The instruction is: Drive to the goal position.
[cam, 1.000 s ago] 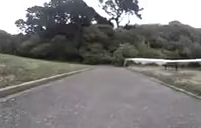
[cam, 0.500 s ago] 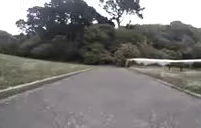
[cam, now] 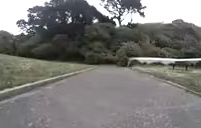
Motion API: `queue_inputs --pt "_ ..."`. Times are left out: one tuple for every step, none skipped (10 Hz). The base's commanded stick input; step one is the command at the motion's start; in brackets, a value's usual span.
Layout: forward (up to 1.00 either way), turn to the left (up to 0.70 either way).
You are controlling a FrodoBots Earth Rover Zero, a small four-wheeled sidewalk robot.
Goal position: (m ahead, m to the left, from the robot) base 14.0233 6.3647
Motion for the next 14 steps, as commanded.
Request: queue_inputs --pt "1.0 0.0" --pt "1.0 0.0" --pt "1.0 0.0" --pt "1.0 0.0" --pt "1.0 0.0" --pt "1.0 0.0" --pt "1.0 0.0" --pt "1.0 0.0" --pt "1.0 0.0" --pt "1.0 -0.23" --pt "1.0 -0.02" --pt "1.0 -0.2" --pt "1.0 -0.33" --pt "1.0 -0.39"
